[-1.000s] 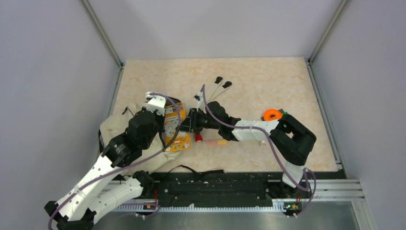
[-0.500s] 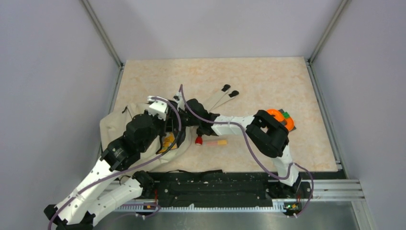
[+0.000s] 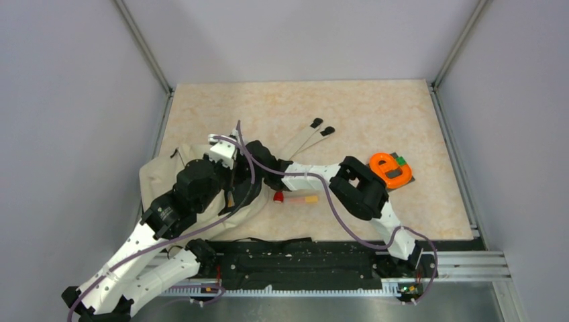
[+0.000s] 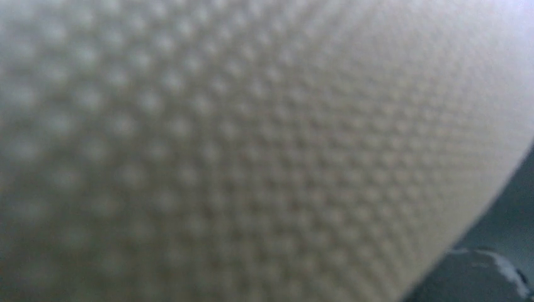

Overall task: Pack the student bag
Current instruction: Place the book in the student bag.

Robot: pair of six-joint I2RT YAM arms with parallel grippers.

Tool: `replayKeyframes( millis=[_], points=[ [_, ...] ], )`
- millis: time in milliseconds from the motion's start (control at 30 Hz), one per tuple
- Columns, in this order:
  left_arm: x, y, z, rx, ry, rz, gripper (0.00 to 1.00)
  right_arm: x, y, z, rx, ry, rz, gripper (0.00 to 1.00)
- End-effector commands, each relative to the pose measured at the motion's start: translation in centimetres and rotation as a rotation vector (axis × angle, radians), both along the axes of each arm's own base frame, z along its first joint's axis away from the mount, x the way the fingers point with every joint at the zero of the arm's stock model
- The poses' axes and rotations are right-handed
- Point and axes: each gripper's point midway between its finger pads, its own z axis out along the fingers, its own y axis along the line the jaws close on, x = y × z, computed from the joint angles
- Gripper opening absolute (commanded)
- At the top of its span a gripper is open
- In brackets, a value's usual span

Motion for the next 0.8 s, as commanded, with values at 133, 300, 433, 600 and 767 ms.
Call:
replayKeyframes(
  millis=[133, 300, 433, 600, 767],
  points=[
    [0.8, -1.2, 3.3, -0.100, -0.099, -0.017, 0.00, -0.6, 1.1, 1.8, 0.063, -0.161, 0.061, 0.25],
    [0.9, -1.0, 3.3, -0.102, -0.097, -0.008, 0.00, -1.1, 0.0, 2.7, 0.072, -0.204, 0.068, 0.47],
    [0.8, -1.0, 3.4, -0.107, -0.098, -0.008, 0.00, -1.3, -0.8, 3.2, 0.058, -0.235, 0.072, 0.58],
    [0.6, -0.9, 3.4, -0.110, -0.099, -0.007, 0.00, -1.1, -2.3, 3.3, 0.011, -0.287, 0.040, 0.62],
    [0.6, -0.8, 3.3, -0.109, -0.099, -0.010, 0.00, 0.1, -3.9, 2.2, -0.088, -0.335, -0.021, 0.64]
  ],
)
